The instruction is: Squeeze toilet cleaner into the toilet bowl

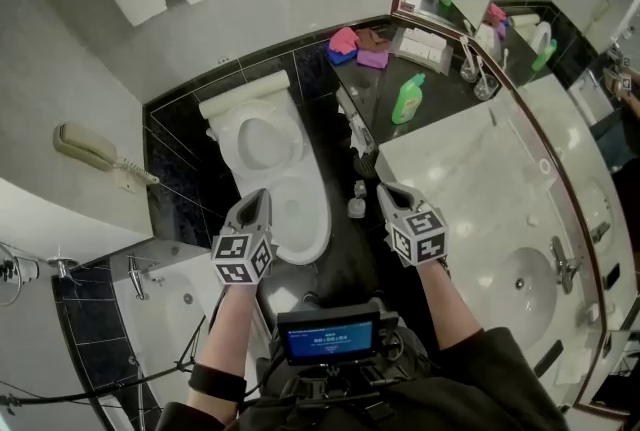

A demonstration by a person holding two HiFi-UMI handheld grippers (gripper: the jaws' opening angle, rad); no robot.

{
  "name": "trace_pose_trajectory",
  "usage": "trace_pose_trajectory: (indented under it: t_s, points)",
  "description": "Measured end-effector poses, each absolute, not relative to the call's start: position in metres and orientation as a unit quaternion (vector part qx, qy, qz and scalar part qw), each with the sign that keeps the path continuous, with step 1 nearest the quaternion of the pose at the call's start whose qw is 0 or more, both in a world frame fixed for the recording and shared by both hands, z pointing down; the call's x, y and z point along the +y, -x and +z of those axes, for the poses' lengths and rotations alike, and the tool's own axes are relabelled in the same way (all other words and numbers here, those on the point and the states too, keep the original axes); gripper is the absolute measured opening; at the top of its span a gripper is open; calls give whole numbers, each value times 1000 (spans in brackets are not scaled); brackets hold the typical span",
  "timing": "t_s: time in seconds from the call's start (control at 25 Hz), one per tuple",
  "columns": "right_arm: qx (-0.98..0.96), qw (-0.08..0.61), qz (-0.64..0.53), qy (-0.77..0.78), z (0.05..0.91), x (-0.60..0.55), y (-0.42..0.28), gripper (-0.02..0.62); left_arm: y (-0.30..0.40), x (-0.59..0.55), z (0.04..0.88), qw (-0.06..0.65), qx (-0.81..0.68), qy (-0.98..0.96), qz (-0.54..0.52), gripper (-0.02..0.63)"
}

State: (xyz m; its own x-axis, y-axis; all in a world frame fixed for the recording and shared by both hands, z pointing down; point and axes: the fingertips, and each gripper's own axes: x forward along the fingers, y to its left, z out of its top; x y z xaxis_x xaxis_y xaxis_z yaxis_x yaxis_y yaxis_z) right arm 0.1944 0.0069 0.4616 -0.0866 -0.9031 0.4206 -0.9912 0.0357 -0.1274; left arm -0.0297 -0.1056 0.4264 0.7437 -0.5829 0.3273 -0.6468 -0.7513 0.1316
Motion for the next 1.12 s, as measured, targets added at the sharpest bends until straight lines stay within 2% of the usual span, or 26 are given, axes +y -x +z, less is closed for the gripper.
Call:
trace_pose_trajectory:
  t_s: [0.64, 0.92, 1.12]
  points:
    - [-663, 106, 206, -712, 479, 3, -184, 15, 25, -132, 433, 108, -249, -953, 134, 0]
    - [-655, 97, 210, -719, 488, -1, -231, 14, -34, -130, 439, 96, -213, -962, 140, 9]
    - [-660, 93, 223, -711, 503, -13, -275, 14, -95, -128, 446, 85, -185, -968, 147, 77]
